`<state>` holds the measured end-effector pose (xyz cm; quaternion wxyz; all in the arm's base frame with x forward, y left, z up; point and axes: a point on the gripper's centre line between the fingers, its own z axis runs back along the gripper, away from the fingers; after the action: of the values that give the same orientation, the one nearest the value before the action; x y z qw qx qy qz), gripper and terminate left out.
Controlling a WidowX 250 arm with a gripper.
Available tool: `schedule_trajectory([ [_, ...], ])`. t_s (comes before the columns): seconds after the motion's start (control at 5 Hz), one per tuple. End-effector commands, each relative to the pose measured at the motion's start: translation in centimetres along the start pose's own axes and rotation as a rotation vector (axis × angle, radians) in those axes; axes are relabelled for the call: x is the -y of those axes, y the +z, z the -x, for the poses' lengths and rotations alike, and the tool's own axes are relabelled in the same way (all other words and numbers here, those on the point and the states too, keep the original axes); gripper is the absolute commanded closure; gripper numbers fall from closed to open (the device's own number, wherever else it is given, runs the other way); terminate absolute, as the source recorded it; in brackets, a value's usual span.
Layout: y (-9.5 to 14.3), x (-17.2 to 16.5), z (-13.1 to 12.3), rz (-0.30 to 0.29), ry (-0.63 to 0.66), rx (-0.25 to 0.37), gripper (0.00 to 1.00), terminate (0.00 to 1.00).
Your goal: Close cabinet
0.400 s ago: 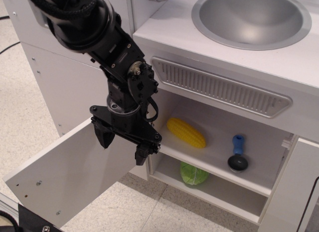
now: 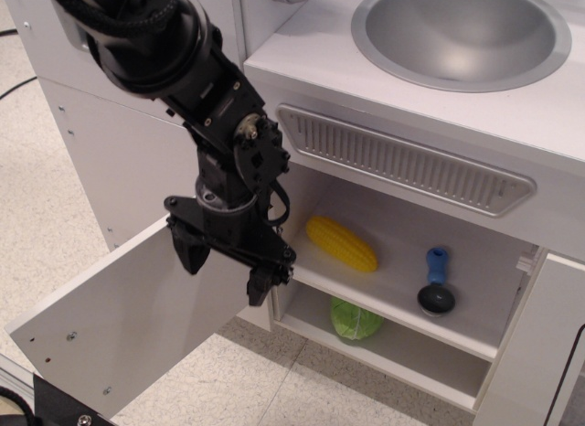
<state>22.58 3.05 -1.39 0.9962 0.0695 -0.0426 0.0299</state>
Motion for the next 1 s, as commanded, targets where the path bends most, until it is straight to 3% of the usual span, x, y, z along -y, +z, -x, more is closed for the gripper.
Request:
schedule_trajectory([
  [0.0,4.9,-1.9,-0.6,0.081,-0.011,0.046,0.00,0.00],
  [0.4,6.0,-6.3,0.2,0.036,-0.013,0.067,0.00,0.00],
  [0.8,3.8,-8.4,0.1,0.031,-0.002,0.059,0.00,0.00],
])
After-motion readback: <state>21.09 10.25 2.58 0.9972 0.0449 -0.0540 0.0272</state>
